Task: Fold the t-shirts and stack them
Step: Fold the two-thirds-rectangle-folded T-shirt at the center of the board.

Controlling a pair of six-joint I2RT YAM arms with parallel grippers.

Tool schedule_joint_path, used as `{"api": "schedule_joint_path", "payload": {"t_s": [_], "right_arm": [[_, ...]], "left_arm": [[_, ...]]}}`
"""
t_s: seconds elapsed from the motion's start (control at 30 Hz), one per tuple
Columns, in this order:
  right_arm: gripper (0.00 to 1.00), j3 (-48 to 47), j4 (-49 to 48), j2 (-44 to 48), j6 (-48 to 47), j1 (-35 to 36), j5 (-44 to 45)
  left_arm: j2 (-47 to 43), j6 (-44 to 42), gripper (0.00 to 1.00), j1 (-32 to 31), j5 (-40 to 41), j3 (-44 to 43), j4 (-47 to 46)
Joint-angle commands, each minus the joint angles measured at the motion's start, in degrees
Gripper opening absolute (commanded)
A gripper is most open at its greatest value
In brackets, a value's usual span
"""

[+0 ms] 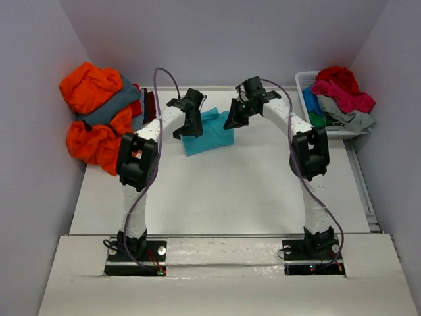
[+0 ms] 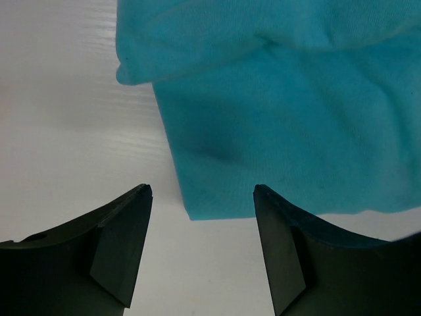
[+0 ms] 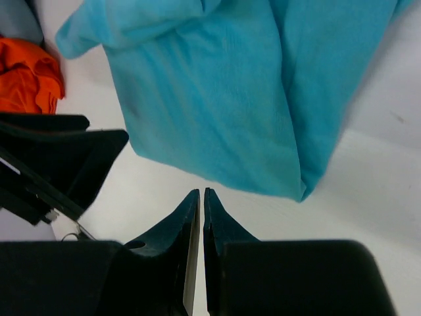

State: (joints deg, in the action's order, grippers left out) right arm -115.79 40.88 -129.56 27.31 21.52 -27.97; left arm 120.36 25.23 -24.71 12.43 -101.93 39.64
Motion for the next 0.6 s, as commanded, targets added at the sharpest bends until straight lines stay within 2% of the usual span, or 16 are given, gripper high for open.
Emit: {"api": "schedule_joint_path", "payload": {"t_s": [0.0, 0.13, 0.37, 0.57], "right_arm": [[0.14, -8.2, 2.9, -5.3, -0.8, 0.5, 1.2], [0.14, -12.7, 2.8, -9.2, -0.3, 0.5, 1.1], [0.19, -13.1, 0.0, -11.9, 1.0, 0.5, 0.0], [0.20, -13.9, 0.2, -13.3, 1.8, 0.5, -2.4]], "left_arm": [[-7.0, 1.9, 0.75, -0.6, -0.2, 2.1, -2.0], [-6.6, 2.1, 0.75, -1.1, -0.6, 1.6, -1.7], [-3.9, 2.1, 0.75, -1.1, 0.1, -1.7, -0.7], [3.8, 2.0, 0.75, -1.1, 0.0, -10.3, 0.7]]}}
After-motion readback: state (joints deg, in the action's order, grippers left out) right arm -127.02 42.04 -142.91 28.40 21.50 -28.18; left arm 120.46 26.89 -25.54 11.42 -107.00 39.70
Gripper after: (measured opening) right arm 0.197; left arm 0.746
